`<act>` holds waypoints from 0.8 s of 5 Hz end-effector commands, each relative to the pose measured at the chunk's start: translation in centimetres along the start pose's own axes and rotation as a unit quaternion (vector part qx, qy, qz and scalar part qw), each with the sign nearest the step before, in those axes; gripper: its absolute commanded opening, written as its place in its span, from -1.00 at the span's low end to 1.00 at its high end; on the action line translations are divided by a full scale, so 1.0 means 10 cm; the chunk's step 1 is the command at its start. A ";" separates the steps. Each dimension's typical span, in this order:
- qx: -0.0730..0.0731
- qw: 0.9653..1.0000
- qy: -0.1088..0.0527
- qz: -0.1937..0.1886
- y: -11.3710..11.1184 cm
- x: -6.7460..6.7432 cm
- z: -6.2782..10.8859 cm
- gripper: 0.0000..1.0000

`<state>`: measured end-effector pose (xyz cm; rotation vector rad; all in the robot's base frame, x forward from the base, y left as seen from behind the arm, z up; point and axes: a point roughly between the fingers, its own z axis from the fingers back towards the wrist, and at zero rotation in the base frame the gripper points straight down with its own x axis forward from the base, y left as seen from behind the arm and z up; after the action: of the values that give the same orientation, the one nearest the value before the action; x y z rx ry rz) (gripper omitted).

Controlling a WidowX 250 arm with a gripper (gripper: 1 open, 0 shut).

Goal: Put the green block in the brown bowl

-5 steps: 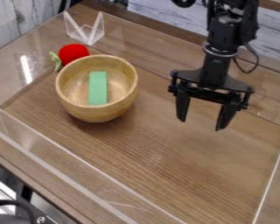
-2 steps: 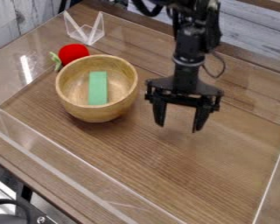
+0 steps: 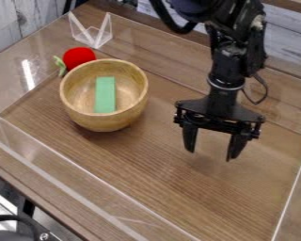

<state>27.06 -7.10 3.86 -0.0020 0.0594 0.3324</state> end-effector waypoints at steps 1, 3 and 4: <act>-0.013 0.999 -0.035 0.010 -0.01 0.15 0.32 1.00; -0.011 0.999 -0.046 0.011 0.06 0.32 0.54 1.00; -0.014 0.999 -0.043 0.003 0.05 0.28 0.53 1.00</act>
<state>29.27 -5.68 7.10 0.0088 0.0313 0.3358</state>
